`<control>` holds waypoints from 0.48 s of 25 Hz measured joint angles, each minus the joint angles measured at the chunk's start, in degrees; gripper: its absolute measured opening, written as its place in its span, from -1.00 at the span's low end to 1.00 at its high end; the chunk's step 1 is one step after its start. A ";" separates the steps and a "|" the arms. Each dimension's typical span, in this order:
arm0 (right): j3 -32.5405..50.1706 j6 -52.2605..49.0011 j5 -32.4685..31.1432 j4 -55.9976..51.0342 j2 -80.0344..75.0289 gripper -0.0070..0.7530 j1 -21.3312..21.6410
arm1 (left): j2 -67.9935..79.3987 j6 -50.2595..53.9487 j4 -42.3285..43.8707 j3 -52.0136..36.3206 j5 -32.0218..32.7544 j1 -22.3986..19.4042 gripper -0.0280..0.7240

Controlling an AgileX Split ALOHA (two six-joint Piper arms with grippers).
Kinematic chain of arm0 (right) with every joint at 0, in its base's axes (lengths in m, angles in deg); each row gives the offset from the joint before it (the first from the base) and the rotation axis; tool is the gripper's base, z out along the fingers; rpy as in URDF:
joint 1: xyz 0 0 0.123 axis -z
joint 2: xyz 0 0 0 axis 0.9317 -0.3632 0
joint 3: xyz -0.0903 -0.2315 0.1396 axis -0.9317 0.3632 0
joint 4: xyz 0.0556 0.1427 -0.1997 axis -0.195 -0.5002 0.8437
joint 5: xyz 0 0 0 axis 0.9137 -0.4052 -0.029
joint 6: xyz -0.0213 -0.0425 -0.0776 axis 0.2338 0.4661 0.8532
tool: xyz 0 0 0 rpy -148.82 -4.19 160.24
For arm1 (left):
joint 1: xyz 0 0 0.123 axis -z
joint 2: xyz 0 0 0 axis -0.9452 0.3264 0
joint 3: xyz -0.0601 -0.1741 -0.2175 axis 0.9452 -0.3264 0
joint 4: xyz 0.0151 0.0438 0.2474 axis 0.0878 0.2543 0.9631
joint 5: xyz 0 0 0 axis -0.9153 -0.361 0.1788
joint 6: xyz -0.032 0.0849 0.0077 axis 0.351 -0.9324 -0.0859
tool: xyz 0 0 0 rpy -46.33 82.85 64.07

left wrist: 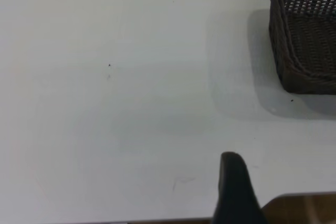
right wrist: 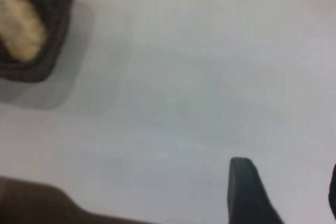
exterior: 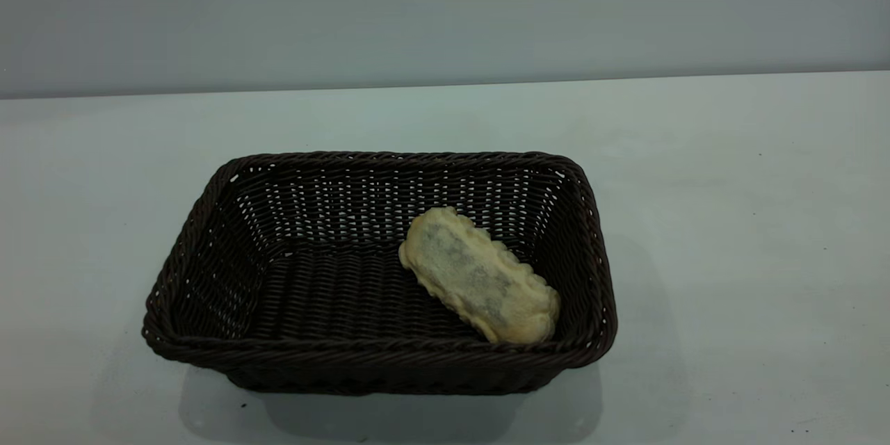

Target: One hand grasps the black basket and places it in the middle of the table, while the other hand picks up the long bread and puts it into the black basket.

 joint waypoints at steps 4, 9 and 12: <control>0.00 0.00 0.00 -0.13 0.00 -0.04 -2.16 | 0.00 0.00 0.00 0.00 0.00 0.00 0.48; 0.00 0.00 0.00 -0.13 0.00 -0.04 -2.17 | 0.00 0.00 0.00 0.00 0.00 0.00 0.48; 0.00 0.00 0.00 -0.18 0.00 -0.04 -2.17 | 0.00 0.00 0.00 0.00 0.00 0.00 0.48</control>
